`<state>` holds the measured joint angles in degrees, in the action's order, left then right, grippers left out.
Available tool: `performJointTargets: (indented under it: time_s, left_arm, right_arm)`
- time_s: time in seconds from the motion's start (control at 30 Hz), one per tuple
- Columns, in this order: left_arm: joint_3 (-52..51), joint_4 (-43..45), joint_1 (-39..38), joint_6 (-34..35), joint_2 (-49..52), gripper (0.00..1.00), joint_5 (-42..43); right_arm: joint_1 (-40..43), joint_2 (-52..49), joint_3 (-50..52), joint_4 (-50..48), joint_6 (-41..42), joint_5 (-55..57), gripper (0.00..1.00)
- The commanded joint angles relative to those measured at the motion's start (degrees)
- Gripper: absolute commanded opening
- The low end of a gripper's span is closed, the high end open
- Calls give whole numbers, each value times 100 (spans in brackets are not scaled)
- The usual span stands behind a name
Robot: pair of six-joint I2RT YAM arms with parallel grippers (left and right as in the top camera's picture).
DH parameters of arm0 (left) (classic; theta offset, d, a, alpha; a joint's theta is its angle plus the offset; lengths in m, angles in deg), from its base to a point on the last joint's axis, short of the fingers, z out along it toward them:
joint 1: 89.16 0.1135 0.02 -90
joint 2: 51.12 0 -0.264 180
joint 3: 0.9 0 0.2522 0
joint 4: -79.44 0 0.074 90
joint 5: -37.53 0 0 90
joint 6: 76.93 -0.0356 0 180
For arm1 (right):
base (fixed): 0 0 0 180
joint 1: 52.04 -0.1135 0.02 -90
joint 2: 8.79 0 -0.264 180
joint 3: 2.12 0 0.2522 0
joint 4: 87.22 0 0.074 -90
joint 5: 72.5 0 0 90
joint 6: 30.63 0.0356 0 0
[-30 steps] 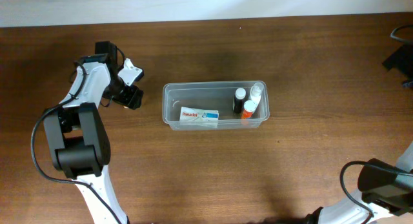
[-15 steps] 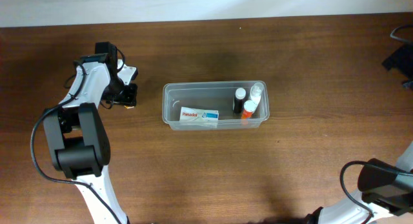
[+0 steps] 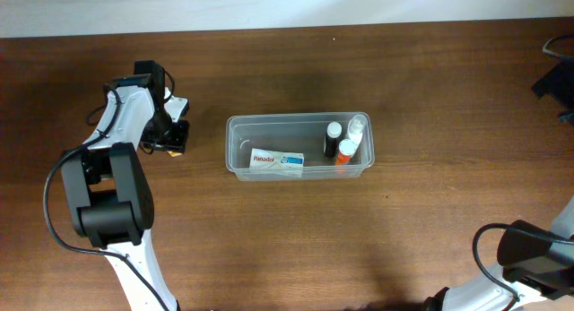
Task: Pack container
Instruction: 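Lift the jar and carry it right over the container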
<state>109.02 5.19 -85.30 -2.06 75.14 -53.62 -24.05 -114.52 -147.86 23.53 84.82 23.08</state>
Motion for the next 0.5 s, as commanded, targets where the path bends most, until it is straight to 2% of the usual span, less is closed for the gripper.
performJointTargets:
  time_s: [0.0, 0.07, 0.23, 0.47]
  left_arm:
    - [-33, -155, 13, 168, 81, 37, -79]
    - [39, -313, 13, 317, 81, 36, -79]
    - [682, -1021, -13, 570, 81, 25, 55]
    - [2433, -2393, -382, 568, 81, 25, 286]
  right_arm:
    - [15, 44, 9, 31, -11, 70, 98]
    - [15, 44, 9, 31, -11, 70, 98]
    - [15, 44, 9, 31, -11, 70, 98]
    - [15, 44, 9, 31, -11, 70, 98]
